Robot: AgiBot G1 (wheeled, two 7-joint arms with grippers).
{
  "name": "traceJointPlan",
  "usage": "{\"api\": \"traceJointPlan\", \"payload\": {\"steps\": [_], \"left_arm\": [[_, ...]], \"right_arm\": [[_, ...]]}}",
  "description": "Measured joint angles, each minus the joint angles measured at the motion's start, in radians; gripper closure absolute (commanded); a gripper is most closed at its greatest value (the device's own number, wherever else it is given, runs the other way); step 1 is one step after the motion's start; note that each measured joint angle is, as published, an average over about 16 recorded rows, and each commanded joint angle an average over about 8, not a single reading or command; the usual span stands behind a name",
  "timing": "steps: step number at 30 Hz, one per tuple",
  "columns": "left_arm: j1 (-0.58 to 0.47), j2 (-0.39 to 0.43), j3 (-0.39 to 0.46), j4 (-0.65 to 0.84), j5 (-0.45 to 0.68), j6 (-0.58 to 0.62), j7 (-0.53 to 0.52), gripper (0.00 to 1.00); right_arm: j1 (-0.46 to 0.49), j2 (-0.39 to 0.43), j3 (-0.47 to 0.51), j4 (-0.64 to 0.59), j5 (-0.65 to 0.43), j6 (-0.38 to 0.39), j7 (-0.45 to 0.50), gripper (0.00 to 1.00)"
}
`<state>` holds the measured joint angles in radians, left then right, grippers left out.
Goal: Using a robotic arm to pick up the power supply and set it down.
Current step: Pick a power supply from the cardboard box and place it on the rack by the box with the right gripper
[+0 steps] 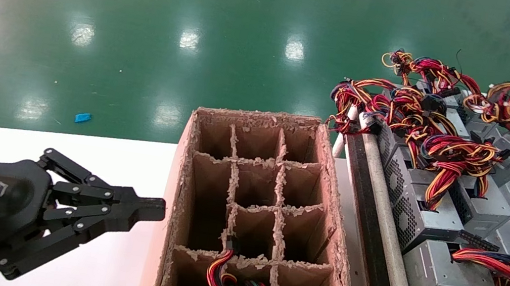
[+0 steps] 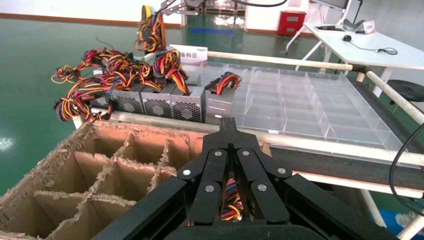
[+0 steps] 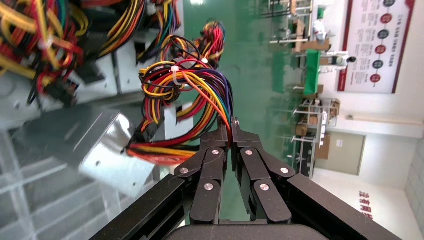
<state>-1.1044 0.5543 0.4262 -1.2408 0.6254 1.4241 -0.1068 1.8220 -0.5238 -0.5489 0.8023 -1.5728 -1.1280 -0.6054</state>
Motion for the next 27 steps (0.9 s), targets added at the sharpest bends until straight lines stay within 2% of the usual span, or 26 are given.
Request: {"api": "traceJointPlan", "payload": {"steps": [14, 20, 27], "left_arm": [[0.000, 0.000, 0.000, 0.000, 0.000, 0.000, 0.000, 1.00], [0.000, 0.000, 0.000, 0.000, 0.000, 0.000, 0.000, 1.00], [0.000, 0.000, 0.000, 0.000, 0.000, 0.000, 0.000, 1.00]], "right_arm": [[-0.025, -0.097, 0.047, -0.210, 0.123, 0.013, -0.198, 1.00], [-0.006, -0.120, 0.047, -0.290, 0.122, 0.020, -0.246, 1.00], [0.020, -0.132, 0.036, -0.366, 0.090, 0.059, -0.260, 1.00]]}}
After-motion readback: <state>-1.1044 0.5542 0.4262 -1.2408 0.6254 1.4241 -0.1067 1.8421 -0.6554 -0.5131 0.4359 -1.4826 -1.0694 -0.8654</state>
